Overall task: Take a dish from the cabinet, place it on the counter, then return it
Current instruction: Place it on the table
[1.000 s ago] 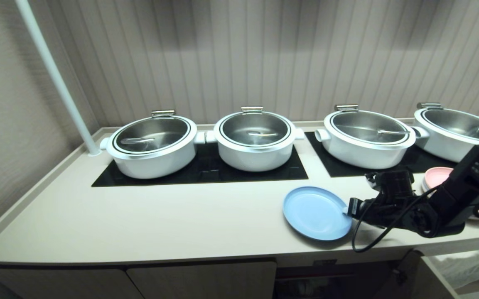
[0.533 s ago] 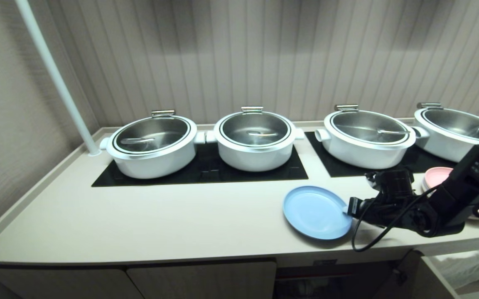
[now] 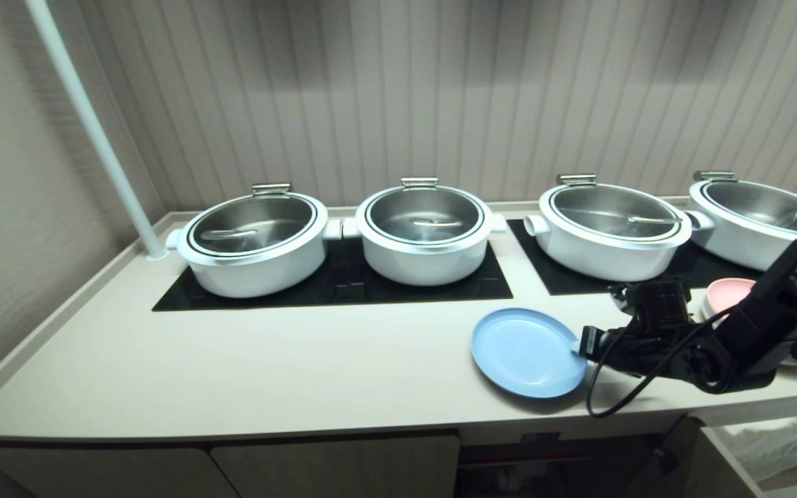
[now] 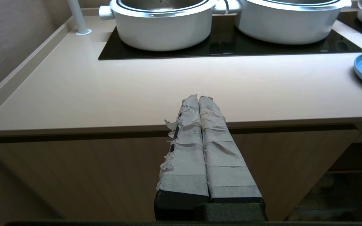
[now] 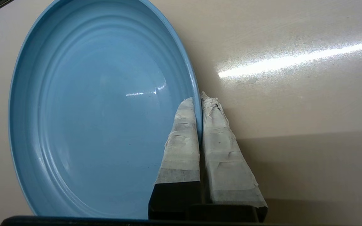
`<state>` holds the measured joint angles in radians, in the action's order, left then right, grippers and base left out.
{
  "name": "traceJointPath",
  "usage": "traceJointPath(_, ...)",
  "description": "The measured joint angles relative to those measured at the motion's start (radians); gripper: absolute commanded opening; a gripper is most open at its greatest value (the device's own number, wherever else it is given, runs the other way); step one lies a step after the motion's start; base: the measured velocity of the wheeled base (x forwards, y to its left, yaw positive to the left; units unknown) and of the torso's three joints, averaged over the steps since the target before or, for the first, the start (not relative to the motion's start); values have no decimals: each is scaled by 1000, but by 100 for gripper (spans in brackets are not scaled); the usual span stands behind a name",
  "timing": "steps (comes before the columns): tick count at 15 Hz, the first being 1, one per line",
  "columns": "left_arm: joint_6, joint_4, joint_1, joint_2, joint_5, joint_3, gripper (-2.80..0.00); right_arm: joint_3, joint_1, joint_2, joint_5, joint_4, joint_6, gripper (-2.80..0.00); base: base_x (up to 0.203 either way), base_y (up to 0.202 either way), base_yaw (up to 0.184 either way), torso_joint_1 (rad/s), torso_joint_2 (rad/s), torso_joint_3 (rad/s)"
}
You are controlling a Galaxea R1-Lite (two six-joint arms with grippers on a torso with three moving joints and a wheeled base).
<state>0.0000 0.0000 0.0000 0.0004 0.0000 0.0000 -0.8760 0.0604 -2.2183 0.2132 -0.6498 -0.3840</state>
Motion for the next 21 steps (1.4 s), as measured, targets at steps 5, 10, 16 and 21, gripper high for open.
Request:
traceJointPath(5,0,0,0,0,0,0,-280,2,1,1,0,0,0,-280,0,0,0,0,0,0)
traceJointPath(10,0,0,0,0,0,0,-280,8,2,5,0,0,0,0,0,0,0,0,0,0)
traceJointPath(16,0,0,0,0,0,0,-280,8,3,7,-2,-8,1,0,0,0,0,0,0,0)
traceJointPath(21,0,0,0,0,0,0,-280,1,2,13,-18,-11,7,0,0,0,0,0,0,0)
